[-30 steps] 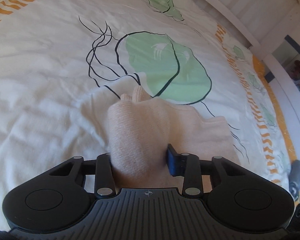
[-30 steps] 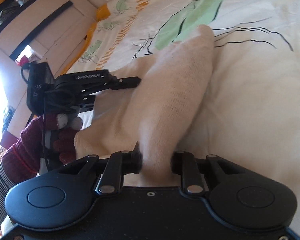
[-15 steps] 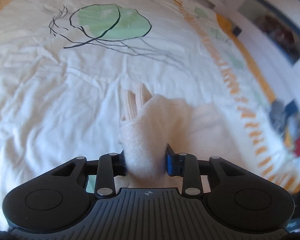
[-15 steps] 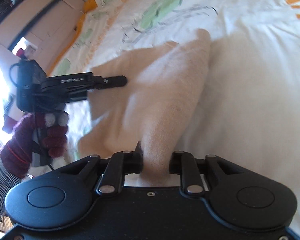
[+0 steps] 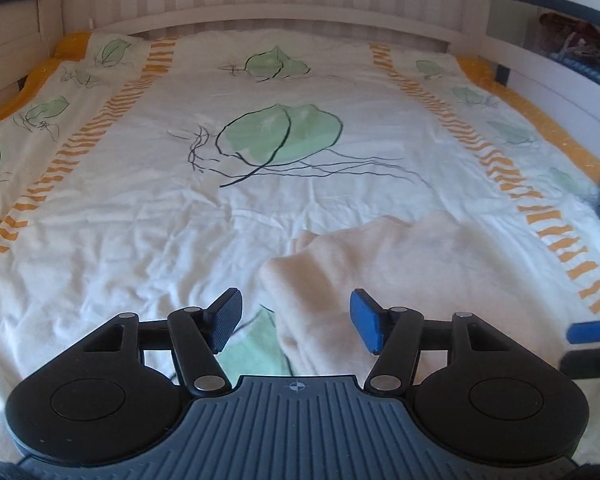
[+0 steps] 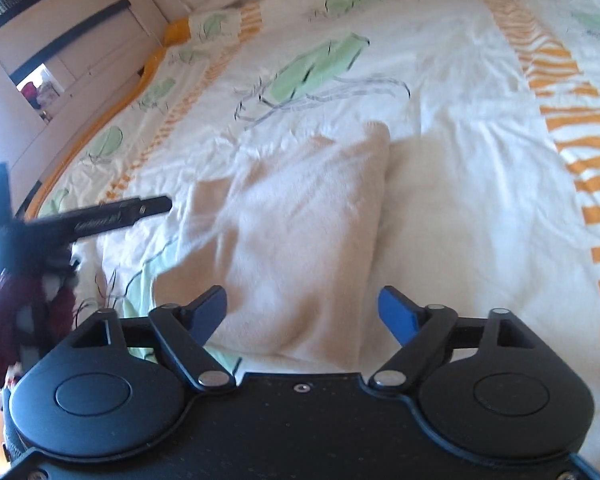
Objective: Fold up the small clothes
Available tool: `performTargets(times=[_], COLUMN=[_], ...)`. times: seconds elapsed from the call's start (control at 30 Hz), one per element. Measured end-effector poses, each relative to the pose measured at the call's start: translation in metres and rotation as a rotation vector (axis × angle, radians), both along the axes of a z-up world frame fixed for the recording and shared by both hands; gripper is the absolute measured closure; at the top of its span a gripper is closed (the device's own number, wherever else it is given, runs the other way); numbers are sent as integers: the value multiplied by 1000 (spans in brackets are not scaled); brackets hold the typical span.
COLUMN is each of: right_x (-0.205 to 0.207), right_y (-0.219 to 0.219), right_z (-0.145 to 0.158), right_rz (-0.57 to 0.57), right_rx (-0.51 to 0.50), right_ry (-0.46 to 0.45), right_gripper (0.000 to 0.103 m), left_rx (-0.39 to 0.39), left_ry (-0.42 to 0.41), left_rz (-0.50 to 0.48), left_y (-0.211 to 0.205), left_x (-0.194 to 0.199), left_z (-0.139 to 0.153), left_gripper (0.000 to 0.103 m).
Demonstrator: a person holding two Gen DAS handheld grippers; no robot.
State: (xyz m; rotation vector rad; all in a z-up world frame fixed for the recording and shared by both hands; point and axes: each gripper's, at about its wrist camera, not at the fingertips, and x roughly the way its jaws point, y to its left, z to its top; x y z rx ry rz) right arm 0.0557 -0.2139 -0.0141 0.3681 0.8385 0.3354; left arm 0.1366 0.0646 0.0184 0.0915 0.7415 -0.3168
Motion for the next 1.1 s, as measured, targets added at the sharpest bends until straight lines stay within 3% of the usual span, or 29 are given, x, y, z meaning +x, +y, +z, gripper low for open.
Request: performTargets(times=[0.1,0.2,0.3,0.4,0.57,0.77,1.1], right_x=[0,-7,-17,-25,-35,-47,-67], right_y=[6,9,3,1,0,6,12], right_z=[-3,-6,-6,-7,-5,1,17], right_rz=[-13,-16,-27,-41,-65,-88,-133], right_rx=[-22,-74,-83,-83,-78,-125,-183], right_ry=[-11,-20,-27,-28,-46,-80,-136], right_gripper=[13,9,7,0,0,0,0], left_rx=[42,114,28,-4,10,-9,-29], left_ry=[23,95,157,164,135,70,0], left_rz=[-42,-6,63,113,161,269,277], left_y=[-16,-15,5,14,13,13,-15], left_x=[-15,-17,-15,-18,-32,-58,-107], left_z=[-18,-49,-64,-61,-54,-24,19], left_gripper=[44,42,33,32,32,33,32])
